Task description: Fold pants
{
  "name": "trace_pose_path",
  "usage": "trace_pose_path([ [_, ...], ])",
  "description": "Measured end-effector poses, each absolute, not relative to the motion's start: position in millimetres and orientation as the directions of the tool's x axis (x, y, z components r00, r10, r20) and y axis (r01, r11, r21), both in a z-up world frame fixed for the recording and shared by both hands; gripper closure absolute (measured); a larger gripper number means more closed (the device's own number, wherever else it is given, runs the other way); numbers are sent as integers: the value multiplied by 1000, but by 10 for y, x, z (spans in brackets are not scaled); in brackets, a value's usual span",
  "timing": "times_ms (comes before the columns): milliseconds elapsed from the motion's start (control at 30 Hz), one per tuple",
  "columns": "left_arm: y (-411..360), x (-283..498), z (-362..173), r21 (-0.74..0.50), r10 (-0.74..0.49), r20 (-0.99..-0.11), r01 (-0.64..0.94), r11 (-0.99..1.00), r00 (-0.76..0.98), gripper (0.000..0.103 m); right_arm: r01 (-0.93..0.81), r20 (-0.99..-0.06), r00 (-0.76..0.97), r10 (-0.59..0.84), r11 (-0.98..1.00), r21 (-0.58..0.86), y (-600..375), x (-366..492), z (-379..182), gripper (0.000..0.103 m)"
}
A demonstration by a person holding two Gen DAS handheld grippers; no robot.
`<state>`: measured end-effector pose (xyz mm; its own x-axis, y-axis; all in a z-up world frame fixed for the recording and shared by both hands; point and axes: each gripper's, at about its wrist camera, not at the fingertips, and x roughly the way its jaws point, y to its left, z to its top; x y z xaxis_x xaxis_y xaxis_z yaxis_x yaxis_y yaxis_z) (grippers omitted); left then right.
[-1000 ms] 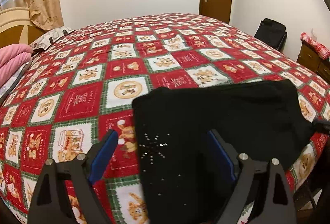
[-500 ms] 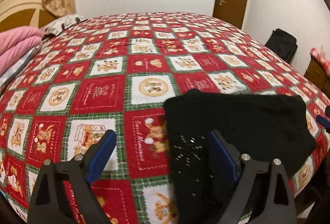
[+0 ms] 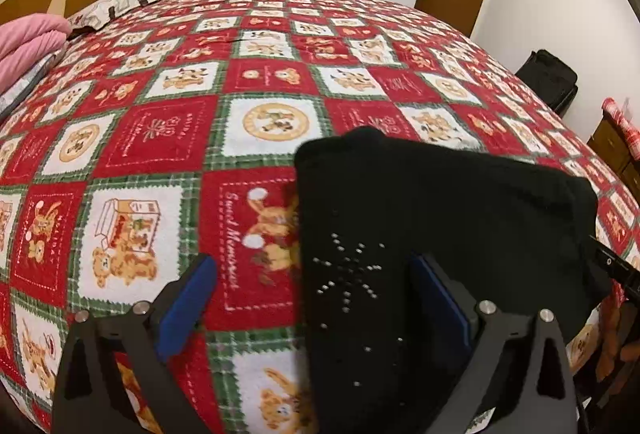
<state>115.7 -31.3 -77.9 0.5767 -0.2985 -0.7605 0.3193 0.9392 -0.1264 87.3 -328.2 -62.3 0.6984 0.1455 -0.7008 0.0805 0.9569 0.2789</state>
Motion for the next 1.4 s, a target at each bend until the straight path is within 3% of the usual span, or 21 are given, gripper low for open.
trace_pose_path([
  [167,-376,1118,-781,-122,-302,-767,334,935,566,4,48,-739,666,104,982,181,-3032,856,-638,30],
  [200,-389,1108,-780,-115,-298,-767,336,935,568,5,40,-743,662,99,985,167,-3000,851,-635,36],
  [333,-419,1088,-782,-107,-297,-765,342,934,572,8,38,-746,653,131,978,206,-3014,852,-639,45],
  [467,-459,1066,-764,-111,-315,-762,365,924,566,18,45,-746,654,124,978,202,-3011,843,-651,46],
  [600,-517,1049,-759,-110,-323,-759,378,919,565,23,57,-746,656,114,978,200,-2998,855,-656,46],
  [1067,-492,1055,-763,-129,-332,-757,370,920,563,21,80,-719,669,191,943,324,-3191,834,-566,44],
  [1200,-480,1037,-725,-93,-295,-762,353,931,577,20,117,-661,740,124,944,308,-3252,713,-334,45],
  [1267,-433,1003,-663,-52,-259,-741,331,942,619,20,105,-627,775,77,963,247,-3185,664,-173,55],
  [1300,-406,996,-644,-35,-246,-730,325,945,637,20,73,-621,780,78,974,213,-3108,664,-104,79],
  [1333,-373,984,-631,-18,-235,-721,322,947,652,20,39,-630,772,88,982,184,-3019,691,-65,86],
  [1400,-303,999,-659,-36,-251,-733,332,943,633,20,-34,-635,759,145,982,183,-2838,764,-33,86],
])
